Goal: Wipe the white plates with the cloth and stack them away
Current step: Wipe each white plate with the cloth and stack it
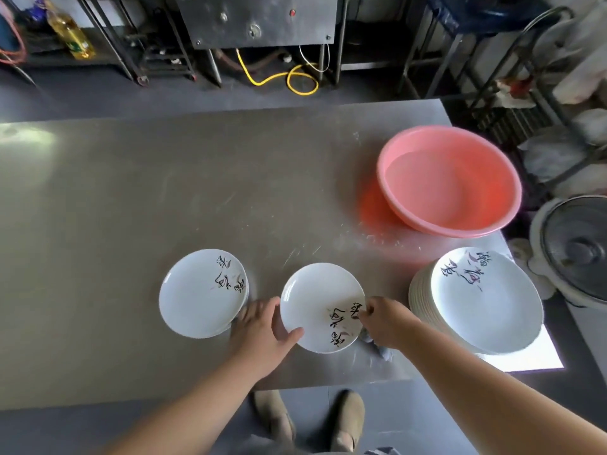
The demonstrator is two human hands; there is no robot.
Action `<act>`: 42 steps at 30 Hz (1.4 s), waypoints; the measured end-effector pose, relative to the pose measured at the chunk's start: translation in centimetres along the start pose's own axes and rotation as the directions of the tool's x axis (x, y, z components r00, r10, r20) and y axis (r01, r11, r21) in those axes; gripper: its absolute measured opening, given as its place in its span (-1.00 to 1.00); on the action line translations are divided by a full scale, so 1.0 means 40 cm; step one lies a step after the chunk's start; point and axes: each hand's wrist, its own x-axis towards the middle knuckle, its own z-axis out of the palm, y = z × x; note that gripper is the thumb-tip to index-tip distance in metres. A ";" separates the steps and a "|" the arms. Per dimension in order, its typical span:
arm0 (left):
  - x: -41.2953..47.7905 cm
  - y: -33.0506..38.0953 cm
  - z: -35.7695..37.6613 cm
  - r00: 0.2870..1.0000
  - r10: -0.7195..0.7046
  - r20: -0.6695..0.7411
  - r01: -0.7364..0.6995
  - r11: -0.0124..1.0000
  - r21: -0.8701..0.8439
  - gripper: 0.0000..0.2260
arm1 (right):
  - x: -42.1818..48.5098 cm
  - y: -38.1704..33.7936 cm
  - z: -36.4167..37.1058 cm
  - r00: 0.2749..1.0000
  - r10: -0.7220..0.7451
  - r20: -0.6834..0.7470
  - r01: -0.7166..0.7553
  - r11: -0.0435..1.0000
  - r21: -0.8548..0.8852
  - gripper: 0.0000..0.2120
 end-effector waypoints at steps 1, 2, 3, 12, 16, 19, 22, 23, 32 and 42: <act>-0.004 -0.005 0.014 1.000 0.009 -0.006 -0.009 1.000 0.029 -0.36 | -0.002 0.009 0.004 1.000 -0.009 0.015 0.008 1.000 0.016 -0.83; -0.008 -0.012 0.027 1.000 0.003 0.018 -0.004 0.999 0.048 -0.26 | -0.004 0.018 0.008 1.000 -0.019 0.024 0.018 1.000 0.018 -0.83; -0.012 -0.019 0.039 0.998 -0.007 0.061 0.003 0.998 0.066 -0.16 | -0.008 0.024 0.011 0.999 -0.026 0.022 0.026 1.000 0.016 -0.83; -0.020 -0.012 0.082 0.971 0.238 0.034 -0.240 0.950 0.201 -0.01 | -0.044 -0.028 -0.021 0.936 -0.148 -0.319 0.214 0.960 0.181 -0.81; -0.006 -0.020 0.096 0.944 0.330 -0.025 -0.317 0.924 0.214 -0.07 | -0.012 -0.046 0.003 0.890 -0.323 -0.323 0.374 0.921 0.107 -0.69; -0.004 -0.027 0.108 0.935 0.346 -0.073 -0.325 0.922 0.208 -0.08 | -0.002 -0.041 0.062 0.894 -0.430 -0.129 0.397 0.891 -0.221 -0.53; 0.001 -0.032 0.116 0.934 0.346 -0.090 -0.320 0.921 0.223 -0.06 | -0.030 -0.015 0.120 0.808 -0.570 -0.146 0.441 0.751 -0.491 -0.25; 0.003 -0.032 0.119 0.934 0.344 -0.092 -0.316 0.920 0.230 -0.06 | -0.035 0.000 0.136 0.773 -0.618 -0.142 0.465 0.705 -0.536 -0.21; 0.006 -0.035 0.126 0.940 0.333 -0.071 -0.306 0.918 0.252 -0.01 | 0.046 0.015 0.122 0.809 -0.572 0.137 0.505 0.556 -0.660 -0.08; 0.004 -0.030 0.115 0.958 0.284 -0.033 -0.267 0.930 0.253 0.05 | 0.030 -0.062 0.180 0.681 -0.669 0.298 0.694 0.460 -0.555 -0.11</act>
